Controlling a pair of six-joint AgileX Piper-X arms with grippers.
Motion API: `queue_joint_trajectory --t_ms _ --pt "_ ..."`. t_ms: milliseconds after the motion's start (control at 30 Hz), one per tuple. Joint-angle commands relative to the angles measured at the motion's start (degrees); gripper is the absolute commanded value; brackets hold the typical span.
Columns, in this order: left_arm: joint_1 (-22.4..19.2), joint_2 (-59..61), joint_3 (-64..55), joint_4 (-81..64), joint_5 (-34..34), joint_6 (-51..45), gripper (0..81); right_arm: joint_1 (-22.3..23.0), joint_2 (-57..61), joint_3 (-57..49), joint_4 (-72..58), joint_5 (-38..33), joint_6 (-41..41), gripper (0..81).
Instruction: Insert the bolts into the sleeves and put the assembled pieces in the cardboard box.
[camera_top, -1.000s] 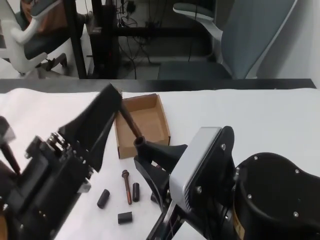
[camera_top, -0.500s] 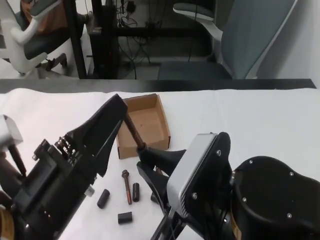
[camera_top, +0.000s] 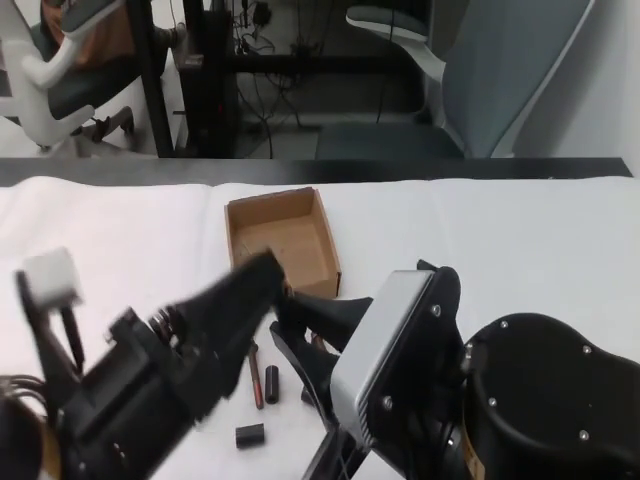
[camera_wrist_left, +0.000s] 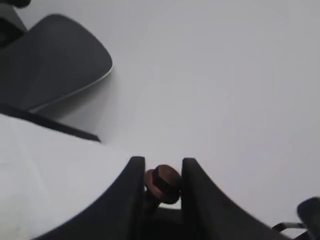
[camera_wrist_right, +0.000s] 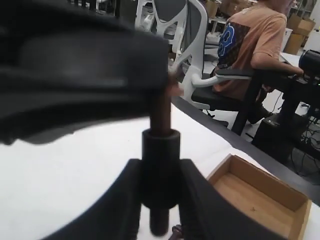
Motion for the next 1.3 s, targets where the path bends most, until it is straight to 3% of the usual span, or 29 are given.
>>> queue_joint_trajectory --t_ms 0,33,100,133,233,400,567,667,700,833,1267 --pt "0.0 -0.5 -0.1 0.5 4.1 1.3 14.6 0.0 -0.2 -0.5 -1.5 0.1 -0.7 0.6" --pt "0.0 -0.5 -0.1 0.4 4.7 2.3 26.3 0.0 -0.2 -0.5 -1.5 -0.2 -0.7 0.6" --pt "0.0 -0.5 -0.1 0.3 4.9 4.2 61.6 0.0 -0.2 -0.5 -1.5 -0.4 -0.6 0.6" --pt "0.0 -0.5 -0.1 0.3 4.2 4.5 70.0 0.0 -0.2 -0.5 -1.5 -0.4 -0.4 0.6" --pt "0.3 -0.5 -0.1 -0.7 0.3 4.5 70.0 -0.2 -0.2 -0.5 -1.2 0.7 0.1 0.6" --pt "2.2 -1.3 -0.1 -8.7 2.3 12.7 70.0 -2.6 0.5 -0.5 -1.2 3.1 1.1 0.6" --pt "5.9 -6.7 -0.1 -4.3 2.4 28.0 70.0 -10.3 2.1 -3.6 6.1 2.2 1.3 0.6" --pt "7.8 -10.8 -0.1 8.9 2.3 31.8 69.7 -15.5 5.4 -8.4 13.8 -3.4 3.2 0.6" --pt "8.2 -11.7 -0.1 13.6 2.3 32.5 59.4 -16.9 7.1 -10.7 16.1 -5.2 3.3 0.6" --pt "8.8 -13.9 -0.1 32.7 1.9 35.4 0.6 -19.8 15.2 -20.2 20.4 -8.2 1.0 0.6" --pt "8.8 -13.9 -0.1 38.0 -4.2 49.9 1.8 -25.4 45.3 -54.7 45.8 -11.5 4.2 0.6"
